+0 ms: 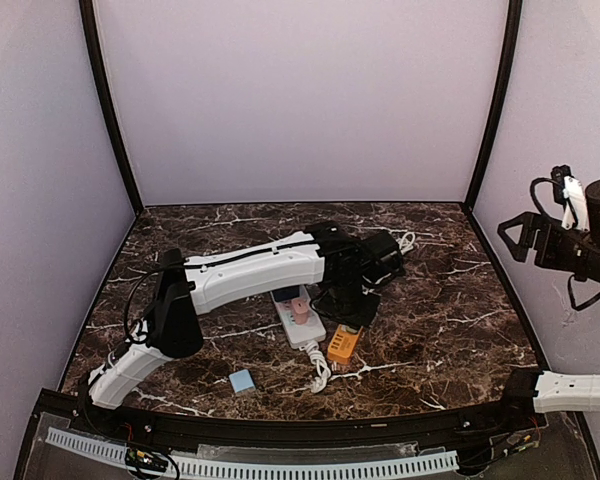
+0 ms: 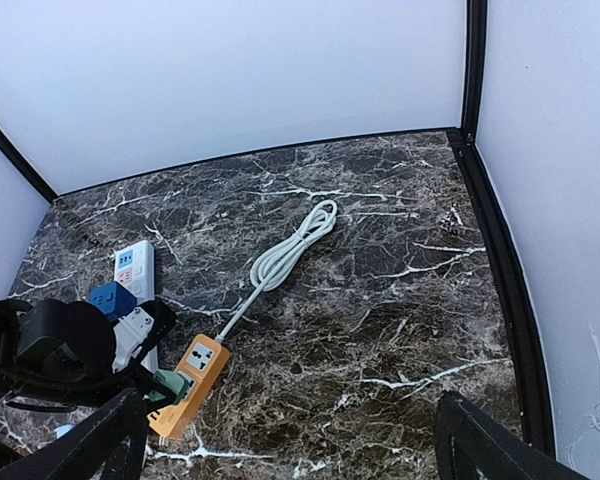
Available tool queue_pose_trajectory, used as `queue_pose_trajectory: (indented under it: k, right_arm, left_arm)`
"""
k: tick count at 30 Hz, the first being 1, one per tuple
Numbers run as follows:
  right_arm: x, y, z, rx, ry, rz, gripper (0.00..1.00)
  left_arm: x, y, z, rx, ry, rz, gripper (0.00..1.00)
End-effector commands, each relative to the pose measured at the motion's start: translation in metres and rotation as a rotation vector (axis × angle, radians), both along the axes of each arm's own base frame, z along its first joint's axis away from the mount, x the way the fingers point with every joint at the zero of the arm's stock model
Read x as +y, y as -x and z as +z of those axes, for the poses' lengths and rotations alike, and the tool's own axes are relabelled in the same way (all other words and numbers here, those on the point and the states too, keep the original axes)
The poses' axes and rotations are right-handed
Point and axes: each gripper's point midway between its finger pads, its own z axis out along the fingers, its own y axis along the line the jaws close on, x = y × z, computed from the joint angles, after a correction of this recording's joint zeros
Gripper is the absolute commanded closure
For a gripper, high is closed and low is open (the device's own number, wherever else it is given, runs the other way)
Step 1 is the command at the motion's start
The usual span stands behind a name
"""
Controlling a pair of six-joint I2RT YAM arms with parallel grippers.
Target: Insert the plug
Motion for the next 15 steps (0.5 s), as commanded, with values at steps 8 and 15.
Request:
queue_pose_trajectory:
  k: [8,15]
  right_arm:
    - [-0.008,0.009,0.008,0.043,-0.091,-0.046,0.01]
    - [0.002,0.007,0.005,0.078,-0.172,-0.061,0.01]
  left_arm:
    - [0.048,-0.013,-0.085,0.161,-0.211,0.087,0.99]
    - [0.034,-0.021,-0.106,0.178,-0.161,0.085,0.99]
